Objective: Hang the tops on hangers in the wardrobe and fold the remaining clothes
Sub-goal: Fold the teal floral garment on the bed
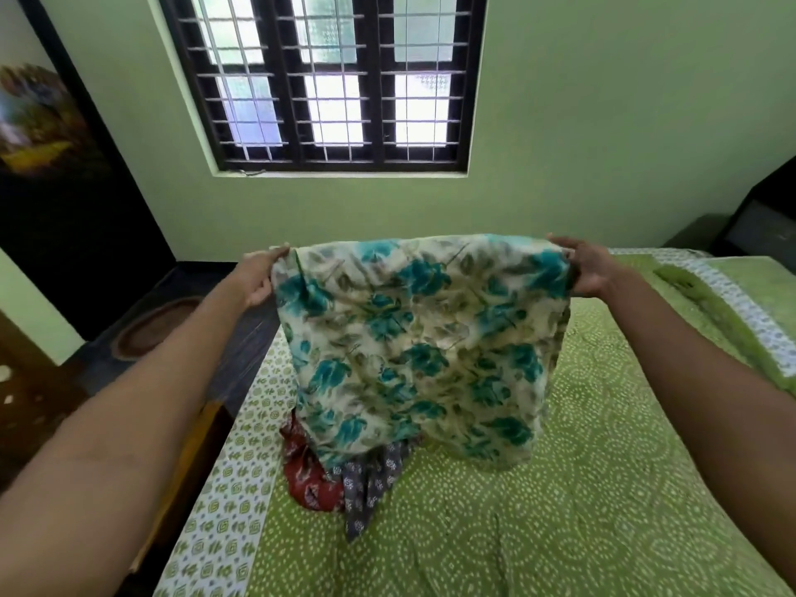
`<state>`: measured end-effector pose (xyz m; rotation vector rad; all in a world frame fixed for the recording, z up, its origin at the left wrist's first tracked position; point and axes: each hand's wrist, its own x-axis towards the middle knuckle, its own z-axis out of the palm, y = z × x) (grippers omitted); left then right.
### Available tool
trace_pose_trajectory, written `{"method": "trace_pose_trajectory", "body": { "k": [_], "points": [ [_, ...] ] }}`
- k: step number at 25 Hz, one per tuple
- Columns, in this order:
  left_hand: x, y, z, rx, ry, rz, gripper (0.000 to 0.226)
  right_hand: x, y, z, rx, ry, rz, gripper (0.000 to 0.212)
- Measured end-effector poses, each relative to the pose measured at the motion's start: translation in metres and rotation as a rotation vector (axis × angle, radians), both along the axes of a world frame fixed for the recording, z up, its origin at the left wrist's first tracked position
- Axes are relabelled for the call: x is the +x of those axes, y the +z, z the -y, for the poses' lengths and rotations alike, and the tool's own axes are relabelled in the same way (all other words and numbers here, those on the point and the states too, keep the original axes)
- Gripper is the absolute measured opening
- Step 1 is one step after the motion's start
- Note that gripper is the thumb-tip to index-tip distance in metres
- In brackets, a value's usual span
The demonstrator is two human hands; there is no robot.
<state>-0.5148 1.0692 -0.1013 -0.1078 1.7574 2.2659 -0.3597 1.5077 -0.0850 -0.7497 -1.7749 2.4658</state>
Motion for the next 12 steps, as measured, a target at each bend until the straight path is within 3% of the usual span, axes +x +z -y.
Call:
{"method": "trace_pose_trajectory", "body": {
  "k": [2,4,7,8,10,11,12],
  "points": [
    [-0.001,0.003,-0.005,-0.106,0.079,-0.08,0.021,-0.003,-0.007,-0.002,0.028,-0.056,0.055,0.021],
    [-0.005,0.006,-0.008,-0.114,0.143,-0.139,0.024,-0.006,-0.005,-0.01,-0.006,-0.106,0.039,0.027],
    [-0.014,0.012,-0.007,-0.115,0.148,-0.182,0.025,-0.006,0.006,-0.022,-0.03,-0.109,-0.015,0.053],
    [-0.02,0.012,-0.006,-0.134,0.162,-0.197,0.026,-0.004,0.013,-0.02,-0.015,-0.084,-0.021,0.047],
    [-0.031,0.011,-0.003,-0.125,0.205,-0.176,0.026,-0.002,0.023,-0.015,0.033,-0.174,-0.062,0.004],
    [-0.032,0.013,-0.003,-0.137,0.207,-0.165,0.026,-0.003,0.023,-0.017,0.058,-0.195,-0.05,0.027],
    [-0.036,0.012,-0.003,-0.169,0.201,-0.155,0.026,-0.003,0.021,-0.018,0.122,-0.167,-0.009,0.037]
  ]
}}
